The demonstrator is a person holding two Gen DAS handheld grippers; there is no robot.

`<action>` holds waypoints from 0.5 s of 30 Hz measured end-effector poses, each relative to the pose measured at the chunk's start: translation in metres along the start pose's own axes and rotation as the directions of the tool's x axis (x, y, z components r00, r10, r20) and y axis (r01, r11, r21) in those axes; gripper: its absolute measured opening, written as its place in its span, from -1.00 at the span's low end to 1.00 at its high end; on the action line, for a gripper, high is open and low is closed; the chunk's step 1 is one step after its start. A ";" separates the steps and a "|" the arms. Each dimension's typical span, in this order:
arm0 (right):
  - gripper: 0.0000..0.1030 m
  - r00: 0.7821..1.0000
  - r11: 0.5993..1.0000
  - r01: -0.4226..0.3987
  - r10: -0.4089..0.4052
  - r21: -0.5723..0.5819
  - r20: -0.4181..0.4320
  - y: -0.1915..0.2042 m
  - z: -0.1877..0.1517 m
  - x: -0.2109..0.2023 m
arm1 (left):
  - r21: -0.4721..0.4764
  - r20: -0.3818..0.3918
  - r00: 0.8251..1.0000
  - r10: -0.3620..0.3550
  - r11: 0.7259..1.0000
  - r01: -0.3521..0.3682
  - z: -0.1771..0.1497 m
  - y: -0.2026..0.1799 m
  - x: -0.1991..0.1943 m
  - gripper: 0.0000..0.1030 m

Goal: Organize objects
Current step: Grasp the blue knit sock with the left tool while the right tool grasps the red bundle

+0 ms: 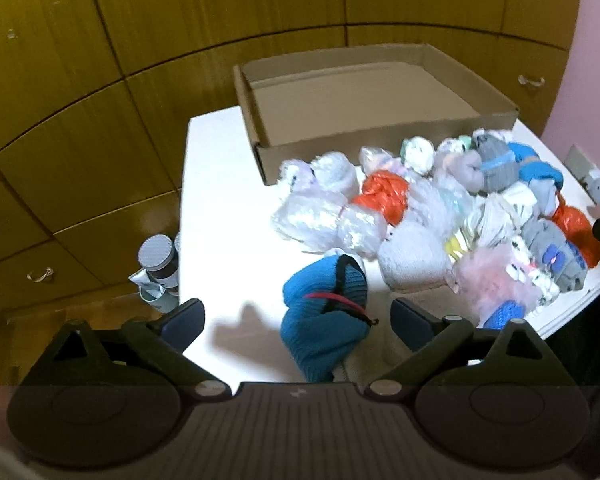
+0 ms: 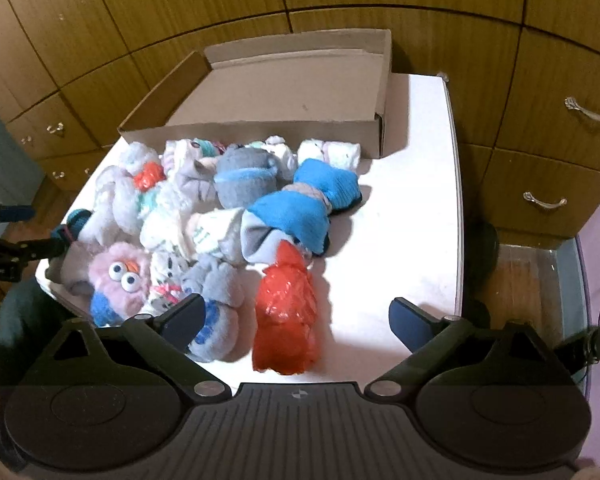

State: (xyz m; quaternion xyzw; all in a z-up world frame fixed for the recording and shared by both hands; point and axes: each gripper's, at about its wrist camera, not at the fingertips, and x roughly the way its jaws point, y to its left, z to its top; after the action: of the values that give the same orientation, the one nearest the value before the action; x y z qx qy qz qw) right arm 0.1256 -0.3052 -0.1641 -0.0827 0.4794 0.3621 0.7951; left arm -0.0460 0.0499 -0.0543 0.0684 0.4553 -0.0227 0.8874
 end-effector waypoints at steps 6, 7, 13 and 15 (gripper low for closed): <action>0.38 1.000 1.000 -0.007 0.007 0.002 -0.012 -0.003 0.000 0.009 | -0.011 -0.018 0.999 -0.035 0.999 0.035 -0.005 0.006 0.014 0.58; 0.38 1.000 1.000 -0.010 0.010 0.001 -0.019 -0.004 -0.001 0.012 | -0.012 -0.023 0.999 -0.041 0.999 0.040 -0.006 0.006 0.017 0.58; 0.32 0.999 1.000 -0.012 0.012 -0.008 -0.042 -0.002 -0.005 0.027 | -0.011 -0.052 0.996 -0.069 0.998 0.069 -0.012 0.009 0.029 0.42; 0.23 0.999 1.000 -0.008 0.008 -0.014 -0.034 -0.002 -0.005 0.027 | -0.035 -0.044 0.994 -0.095 0.995 0.094 -0.013 0.013 0.030 0.39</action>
State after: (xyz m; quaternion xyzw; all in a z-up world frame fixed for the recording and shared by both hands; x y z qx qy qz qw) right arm 0.1309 -0.2952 -0.1897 -0.0925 0.4904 0.3672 0.7849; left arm -0.0372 0.0652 -0.0846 0.0326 0.4783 -0.0556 0.8758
